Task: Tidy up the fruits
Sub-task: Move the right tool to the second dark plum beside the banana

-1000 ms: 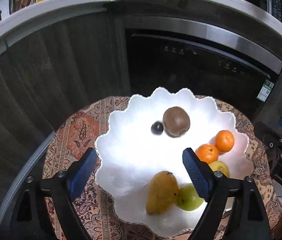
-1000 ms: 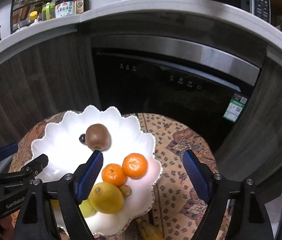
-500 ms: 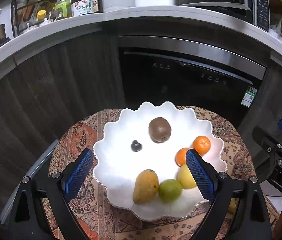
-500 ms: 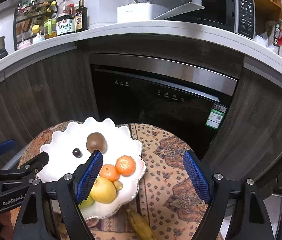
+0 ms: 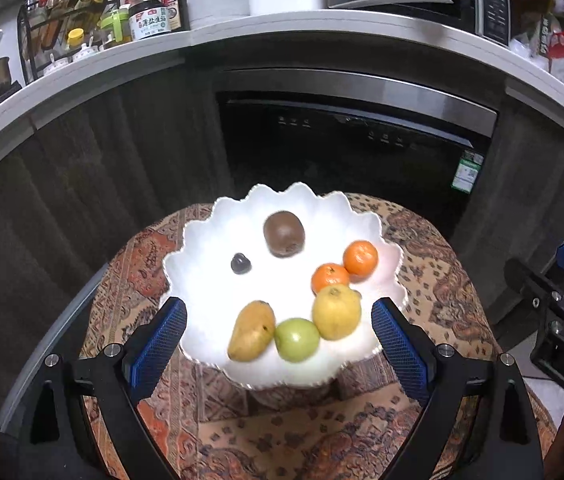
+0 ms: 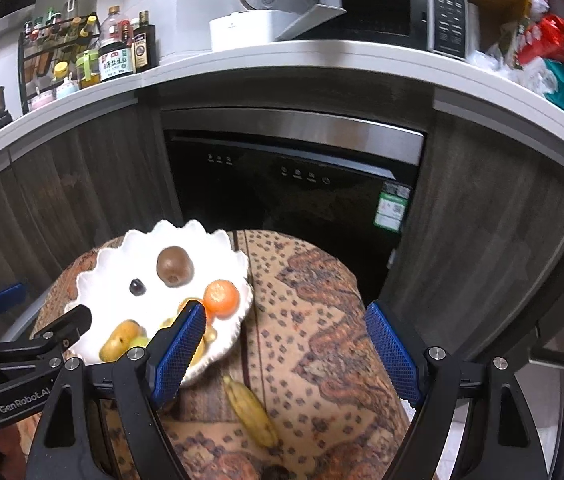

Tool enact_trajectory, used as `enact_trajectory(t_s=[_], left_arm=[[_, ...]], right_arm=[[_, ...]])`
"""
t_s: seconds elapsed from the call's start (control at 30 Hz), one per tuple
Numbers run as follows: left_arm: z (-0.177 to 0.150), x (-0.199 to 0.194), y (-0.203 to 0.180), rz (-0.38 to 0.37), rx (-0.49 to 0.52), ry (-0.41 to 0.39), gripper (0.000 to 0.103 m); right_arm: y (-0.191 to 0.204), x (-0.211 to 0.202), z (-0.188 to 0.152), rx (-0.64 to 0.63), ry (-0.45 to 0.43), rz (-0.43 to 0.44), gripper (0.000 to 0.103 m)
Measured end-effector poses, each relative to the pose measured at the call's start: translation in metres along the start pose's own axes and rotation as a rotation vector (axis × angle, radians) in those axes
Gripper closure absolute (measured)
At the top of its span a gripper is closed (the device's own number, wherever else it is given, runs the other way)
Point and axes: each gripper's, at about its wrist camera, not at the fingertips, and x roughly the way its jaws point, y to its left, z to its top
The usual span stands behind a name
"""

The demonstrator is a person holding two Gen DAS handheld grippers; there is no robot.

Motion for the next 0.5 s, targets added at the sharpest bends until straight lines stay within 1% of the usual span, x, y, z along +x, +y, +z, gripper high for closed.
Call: enact_trajectory(t_s=[0.2,0.37,0.5], left_arm=[[-0.023,-0.005,-0.012,0.019,0.009,0.01,0.009],[-0.045,-0.005,-0.014,0.03,0.011,0.032,0.009],[-0.067,-0.002,-0.01,0.05,-0.011,0.061,0.009]], right_arm=[[-0.008,-0.004,-0.028,-0.005,0.036,0.004,0.02],[-0.012,-0.002,-0.052,0.001,0.078,0.002,0.02],[-0.009,0.002,-0.073,-0.003,0.116,0.009,0.02]])
